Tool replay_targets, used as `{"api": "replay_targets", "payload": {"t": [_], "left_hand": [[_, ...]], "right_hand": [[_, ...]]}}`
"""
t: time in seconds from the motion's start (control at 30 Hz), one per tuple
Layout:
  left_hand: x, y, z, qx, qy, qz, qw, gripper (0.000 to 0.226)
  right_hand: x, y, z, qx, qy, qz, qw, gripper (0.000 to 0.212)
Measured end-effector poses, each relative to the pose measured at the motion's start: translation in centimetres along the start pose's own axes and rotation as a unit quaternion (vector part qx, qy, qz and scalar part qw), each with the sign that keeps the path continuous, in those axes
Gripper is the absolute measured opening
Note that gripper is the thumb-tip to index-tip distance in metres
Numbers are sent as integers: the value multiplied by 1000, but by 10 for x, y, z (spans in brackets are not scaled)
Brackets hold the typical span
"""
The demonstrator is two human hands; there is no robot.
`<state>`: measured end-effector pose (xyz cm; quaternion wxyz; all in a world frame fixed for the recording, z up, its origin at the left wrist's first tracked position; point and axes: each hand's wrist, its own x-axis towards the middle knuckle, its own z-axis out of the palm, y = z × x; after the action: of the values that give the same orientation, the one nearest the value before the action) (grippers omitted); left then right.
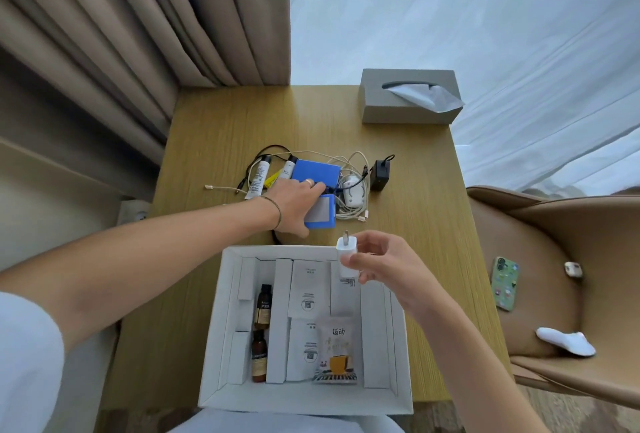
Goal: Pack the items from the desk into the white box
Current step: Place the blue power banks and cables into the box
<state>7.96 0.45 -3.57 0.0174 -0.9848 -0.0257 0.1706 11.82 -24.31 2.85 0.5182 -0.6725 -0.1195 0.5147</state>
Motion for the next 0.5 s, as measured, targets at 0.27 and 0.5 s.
{"api": "replay_targets", "payload": {"t": [0.27,0.5], "left_hand": [[-44,-12,-64,-217,151,-96,960,64],[-102,-27,-112,-467,300,-156,817,60]], "right_hand": [[0,30,35,-55,-20,39,998,35],[26,60,78,-152,19,98,983,32]]}}
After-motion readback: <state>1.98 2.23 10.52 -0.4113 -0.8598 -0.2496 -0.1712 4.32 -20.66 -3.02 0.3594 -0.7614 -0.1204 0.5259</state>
